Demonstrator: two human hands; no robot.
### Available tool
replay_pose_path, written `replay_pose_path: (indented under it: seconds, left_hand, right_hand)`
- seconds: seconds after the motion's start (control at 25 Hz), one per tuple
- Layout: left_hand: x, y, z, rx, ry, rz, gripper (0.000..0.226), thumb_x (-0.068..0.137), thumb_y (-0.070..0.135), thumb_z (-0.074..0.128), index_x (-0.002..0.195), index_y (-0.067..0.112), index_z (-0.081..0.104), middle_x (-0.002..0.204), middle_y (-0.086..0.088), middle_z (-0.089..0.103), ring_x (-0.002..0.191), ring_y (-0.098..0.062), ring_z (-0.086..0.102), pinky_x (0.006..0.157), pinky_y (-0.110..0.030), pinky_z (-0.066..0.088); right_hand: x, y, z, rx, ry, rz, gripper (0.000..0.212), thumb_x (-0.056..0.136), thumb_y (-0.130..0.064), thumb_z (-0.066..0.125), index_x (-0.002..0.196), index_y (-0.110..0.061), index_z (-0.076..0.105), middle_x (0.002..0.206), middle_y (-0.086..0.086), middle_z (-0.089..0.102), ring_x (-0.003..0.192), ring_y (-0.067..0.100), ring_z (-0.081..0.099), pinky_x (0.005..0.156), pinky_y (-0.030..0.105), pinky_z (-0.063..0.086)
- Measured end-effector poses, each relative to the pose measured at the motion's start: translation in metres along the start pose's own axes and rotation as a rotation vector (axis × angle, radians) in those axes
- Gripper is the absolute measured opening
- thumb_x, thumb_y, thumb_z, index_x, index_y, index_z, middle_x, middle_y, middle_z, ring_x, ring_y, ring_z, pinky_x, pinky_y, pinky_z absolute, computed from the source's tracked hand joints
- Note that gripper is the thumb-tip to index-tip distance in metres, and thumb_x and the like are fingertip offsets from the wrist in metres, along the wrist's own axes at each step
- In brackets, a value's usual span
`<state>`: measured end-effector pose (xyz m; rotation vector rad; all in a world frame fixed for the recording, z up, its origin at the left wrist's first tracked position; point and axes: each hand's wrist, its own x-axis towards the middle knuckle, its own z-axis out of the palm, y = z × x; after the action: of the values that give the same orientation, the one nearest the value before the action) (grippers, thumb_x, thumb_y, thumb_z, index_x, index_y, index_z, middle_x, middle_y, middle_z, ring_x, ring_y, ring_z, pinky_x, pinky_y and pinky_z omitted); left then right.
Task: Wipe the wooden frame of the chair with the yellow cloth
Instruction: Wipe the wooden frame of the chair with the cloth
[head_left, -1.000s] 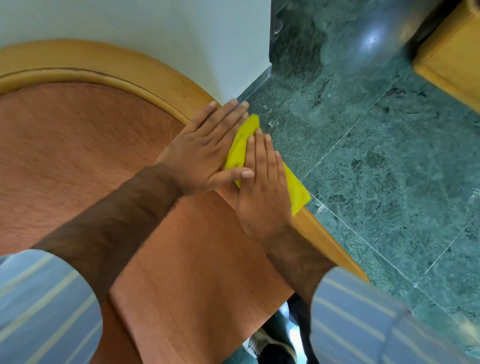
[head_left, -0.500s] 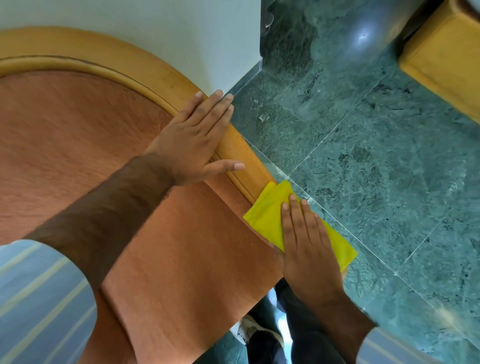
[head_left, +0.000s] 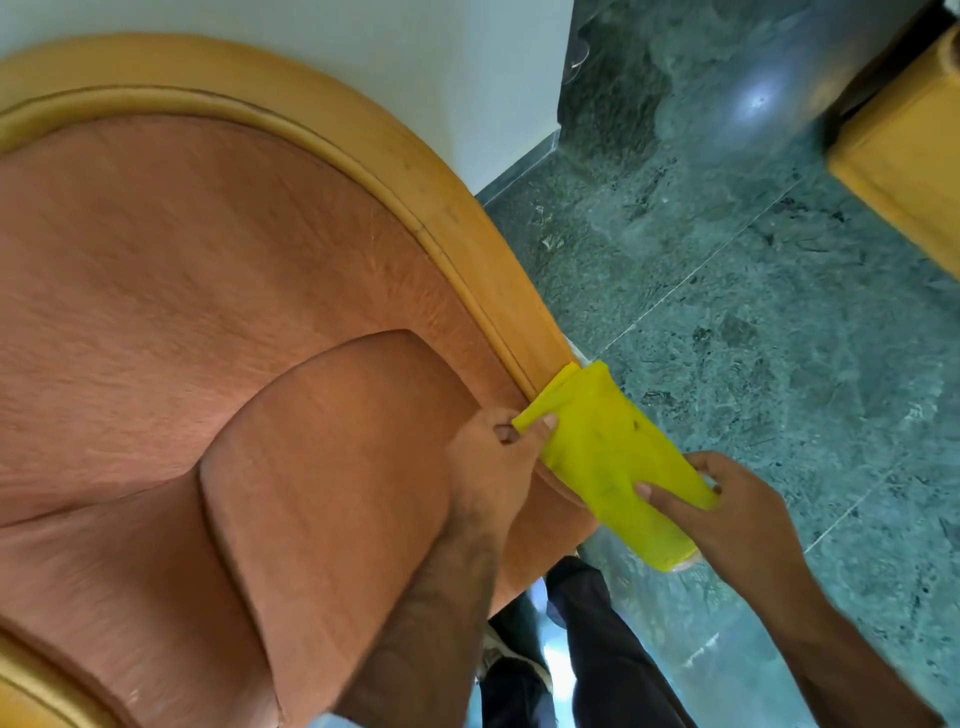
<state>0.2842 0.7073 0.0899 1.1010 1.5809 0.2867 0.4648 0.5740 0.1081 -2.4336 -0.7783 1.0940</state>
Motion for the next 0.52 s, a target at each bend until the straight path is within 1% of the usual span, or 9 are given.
replay_pose_path:
  seconds: [0.04, 0.08, 0.12, 0.2, 0.24, 0.32, 0.4, 0.48, 0.52]
  left_hand:
    - [0.001, -0.001, 0.002, -0.078, -0.016, -0.029, 0.030, 0.084, 0.032, 0.085, 0.101, 0.011, 0.071, 0.093, -0.006, 0.073, 0.096, -0.029, 0.074, 0.086, -0.039, 0.064]
    - [0.000, -0.001, 0.002, -0.159, -0.039, -0.052, 0.028, 0.086, 0.025, 0.084, 0.102, 0.005, 0.072, 0.094, -0.011, 0.071, 0.097, -0.032, 0.073, 0.089, -0.050, 0.063]
    - [-0.001, -0.002, -0.001, -0.247, -0.066, -0.070, 0.028, 0.087, 0.020, 0.083, 0.104, 0.000, 0.072, 0.092, -0.015, 0.067, 0.095, -0.033, 0.071, 0.089, -0.053, 0.064]
    - [-0.011, -0.003, -0.019, -0.411, -0.092, -0.078, 0.024, 0.091, 0.015, 0.079, 0.105, -0.004, 0.071, 0.093, -0.019, 0.063, 0.091, -0.030, 0.069, 0.079, -0.044, 0.067]
    - [-0.017, -0.008, -0.035, -0.479, -0.082, -0.062, 0.018, 0.092, 0.013, 0.077, 0.102, -0.001, 0.072, 0.093, -0.019, 0.065, 0.090, -0.028, 0.070, 0.074, -0.037, 0.067]
    - [-0.034, -0.028, -0.075, -0.581, -0.038, -0.003, 0.004, 0.092, 0.016, 0.077, 0.092, 0.013, 0.076, 0.090, -0.011, 0.072, 0.087, -0.022, 0.073, 0.072, -0.030, 0.064]
    - [-0.061, -0.060, -0.125, -0.673, 0.019, 0.035, 0.007, 0.087, 0.022, 0.081, 0.090, 0.018, 0.077, 0.089, -0.003, 0.077, 0.089, -0.019, 0.073, 0.078, -0.033, 0.064]
    - [-0.096, -0.093, -0.171, -0.714, 0.111, 0.052, 0.018, 0.083, 0.028, 0.084, 0.096, 0.019, 0.076, 0.095, -0.002, 0.079, 0.092, -0.019, 0.073, 0.084, -0.039, 0.063]
    - [-0.116, -0.112, -0.195, -0.730, 0.176, 0.061, 0.019, 0.079, 0.031, 0.085, 0.094, 0.024, 0.077, 0.095, 0.001, 0.080, 0.090, -0.016, 0.073, 0.083, -0.035, 0.063]
  right_hand:
    - [-0.002, -0.006, 0.001, -0.017, 0.020, -0.009, 0.038, 0.075, -0.043, 0.089, 0.101, -0.023, 0.070, 0.097, 0.002, 0.073, 0.084, 0.024, 0.065, 0.071, 0.032, 0.042]
    - [-0.005, -0.012, 0.000, -0.022, 0.037, -0.028, 0.033, 0.074, -0.040, 0.091, 0.094, -0.027, 0.068, 0.091, -0.001, 0.072, 0.080, 0.023, 0.065, 0.068, 0.032, 0.041]
    - [-0.009, -0.018, 0.000, -0.020, 0.043, -0.060, 0.031, 0.073, -0.038, 0.092, 0.087, -0.030, 0.065, 0.084, -0.007, 0.070, 0.075, 0.019, 0.065, 0.063, 0.031, 0.041]
    - [-0.018, -0.034, -0.001, 0.017, 0.015, -0.117, 0.035, 0.072, -0.037, 0.093, 0.083, -0.035, 0.060, 0.074, -0.010, 0.067, 0.066, 0.005, 0.063, 0.058, 0.028, 0.041]
    - [-0.024, -0.045, -0.001, 0.099, -0.030, -0.120, 0.037, 0.068, -0.039, 0.093, 0.087, -0.038, 0.060, 0.079, -0.014, 0.070, 0.067, 0.002, 0.065, 0.057, 0.028, 0.043]
    - [-0.034, -0.068, 0.004, 0.374, -0.216, -0.053, 0.049, 0.058, -0.038, 0.092, 0.099, -0.044, 0.064, 0.092, -0.027, 0.075, 0.077, -0.004, 0.073, 0.059, 0.026, 0.055]
    - [-0.039, -0.092, 0.023, 0.510, -0.458, 0.044, 0.062, 0.053, -0.026, 0.093, 0.111, -0.033, 0.073, 0.103, -0.013, 0.082, 0.088, 0.010, 0.080, 0.061, 0.026, 0.065]
    - [-0.049, -0.124, 0.051, 0.420, -0.760, 0.124, 0.053, 0.057, -0.016, 0.092, 0.109, -0.016, 0.080, 0.109, 0.005, 0.084, 0.097, 0.024, 0.081, 0.071, 0.032, 0.068]
    - [-0.058, -0.142, 0.071, 0.312, -0.907, 0.138, 0.048, 0.063, -0.013, 0.090, 0.110, -0.012, 0.080, 0.111, 0.010, 0.083, 0.101, 0.028, 0.080, 0.080, 0.038, 0.068]
